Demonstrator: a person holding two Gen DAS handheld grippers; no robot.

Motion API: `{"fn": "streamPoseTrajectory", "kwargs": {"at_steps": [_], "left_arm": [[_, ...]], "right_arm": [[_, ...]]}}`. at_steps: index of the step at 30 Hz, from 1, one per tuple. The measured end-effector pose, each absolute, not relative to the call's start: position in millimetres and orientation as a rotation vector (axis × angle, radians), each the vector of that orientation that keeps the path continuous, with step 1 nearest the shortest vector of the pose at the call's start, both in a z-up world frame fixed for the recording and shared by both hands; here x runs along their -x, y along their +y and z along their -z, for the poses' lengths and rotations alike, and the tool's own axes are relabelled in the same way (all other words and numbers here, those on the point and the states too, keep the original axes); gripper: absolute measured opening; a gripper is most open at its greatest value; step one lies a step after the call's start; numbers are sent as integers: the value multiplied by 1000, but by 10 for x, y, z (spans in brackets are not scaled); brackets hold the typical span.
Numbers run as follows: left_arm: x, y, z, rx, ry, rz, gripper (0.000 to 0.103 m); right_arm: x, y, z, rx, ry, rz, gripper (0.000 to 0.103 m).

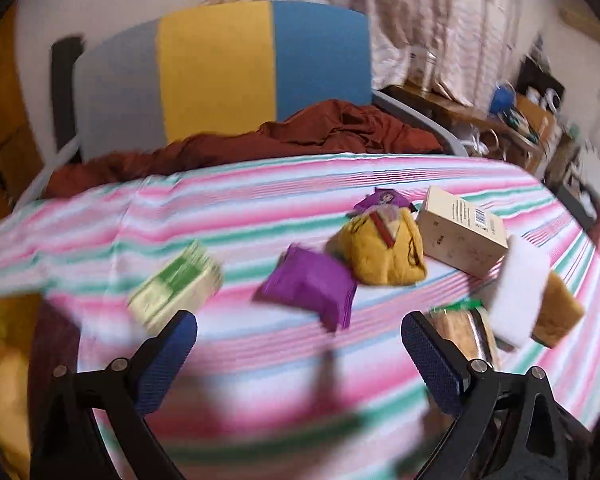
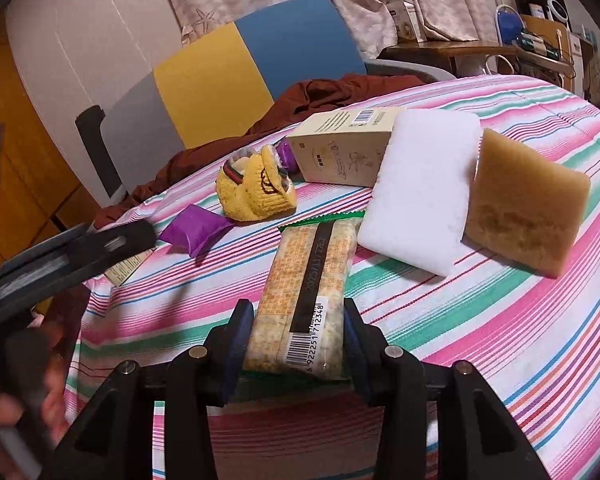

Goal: Organize objects
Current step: 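Grasp the purple packet with the left tool while the right tool holds the crackers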

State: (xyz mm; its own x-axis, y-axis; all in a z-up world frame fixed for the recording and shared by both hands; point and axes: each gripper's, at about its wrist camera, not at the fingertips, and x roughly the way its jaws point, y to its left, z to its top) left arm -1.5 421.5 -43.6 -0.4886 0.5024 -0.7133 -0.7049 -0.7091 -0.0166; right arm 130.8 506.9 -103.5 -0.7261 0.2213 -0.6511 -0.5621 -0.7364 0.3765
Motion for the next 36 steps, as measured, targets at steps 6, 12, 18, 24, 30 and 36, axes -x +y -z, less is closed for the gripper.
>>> {"fn": "streamPoseTrajectory", "kwargs": {"at_steps": [6, 12, 18, 24, 30, 36], "left_arm": [[158, 4549, 619, 822, 555, -2219, 103], [260, 4657, 808, 890, 591, -2108, 79], [251, 4643, 850, 909, 569, -2056, 59], [114, 4558, 823, 857, 592, -2069, 54], [-39, 4295, 754, 799, 564, -2114, 53], [-251, 3848, 640, 728, 467, -2194, 53]], "right_arm": [[-1334, 5083, 1040, 806, 811, -2446, 44], [-1357, 5098, 1044, 797, 825, -2450, 44], [-1374, 5097, 1041, 798, 823, -2450, 44], [-1385, 5098, 1037, 796, 825, -2452, 44], [-1376, 5082, 1026, 801, 809, -2449, 44], [-1369, 5059, 1019, 810, 776, -2445, 44]]}}
